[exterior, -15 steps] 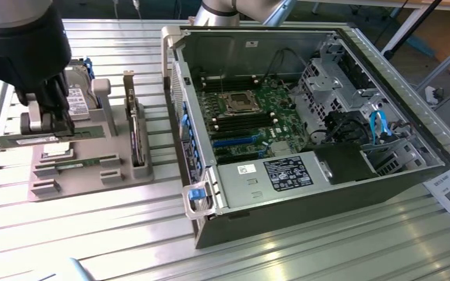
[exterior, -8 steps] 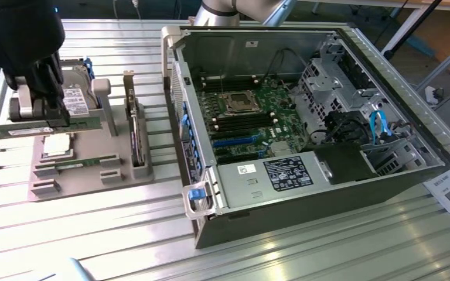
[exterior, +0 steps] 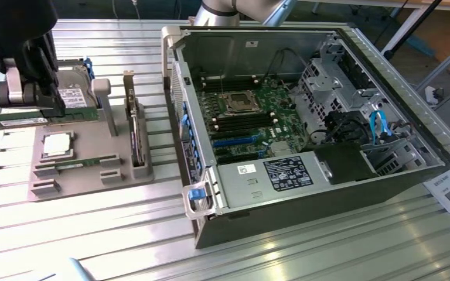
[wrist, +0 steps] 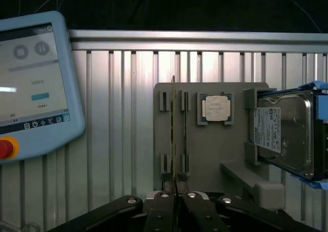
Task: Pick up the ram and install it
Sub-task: 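Pick up the ram and move it above insertion slot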
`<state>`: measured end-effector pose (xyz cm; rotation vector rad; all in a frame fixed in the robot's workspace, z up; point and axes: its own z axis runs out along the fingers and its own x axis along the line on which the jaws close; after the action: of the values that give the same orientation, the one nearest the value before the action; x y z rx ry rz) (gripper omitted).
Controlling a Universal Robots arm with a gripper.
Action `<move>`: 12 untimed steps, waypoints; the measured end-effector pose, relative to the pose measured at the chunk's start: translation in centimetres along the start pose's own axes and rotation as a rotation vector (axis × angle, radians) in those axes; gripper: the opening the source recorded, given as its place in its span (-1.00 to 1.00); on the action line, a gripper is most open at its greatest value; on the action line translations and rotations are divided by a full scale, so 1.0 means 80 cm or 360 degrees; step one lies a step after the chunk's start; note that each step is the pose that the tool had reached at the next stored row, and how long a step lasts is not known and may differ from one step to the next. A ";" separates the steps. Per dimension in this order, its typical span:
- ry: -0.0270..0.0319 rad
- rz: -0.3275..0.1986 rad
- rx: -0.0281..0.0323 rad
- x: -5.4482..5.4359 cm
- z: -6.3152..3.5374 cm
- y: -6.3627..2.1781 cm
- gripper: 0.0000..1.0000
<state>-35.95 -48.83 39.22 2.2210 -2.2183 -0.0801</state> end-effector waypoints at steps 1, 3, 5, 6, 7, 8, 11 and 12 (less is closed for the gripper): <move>-0.00002 0.0000 0.00000 0.000 -0.002 0.000 -0.76; -0.00006 0.0000 0.00004 0.000 -0.003 0.000 -0.76; -0.00006 0.0000 0.00004 0.000 -0.003 0.000 -0.76; -0.00004 0.0000 0.00002 0.000 -0.003 0.000 -0.76; -0.00002 0.0000 0.00000 0.000 -0.003 0.000 -0.76; -0.00003 0.0000 0.00001 0.000 -0.003 0.000 -0.76; 0.00000 0.0000 -0.00002 0.000 -0.003 -0.001 -0.76; 0.00000 0.0000 -0.00001 0.000 -0.003 -0.002 -0.76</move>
<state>-35.77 -48.84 39.46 2.2211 -2.2181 -0.0802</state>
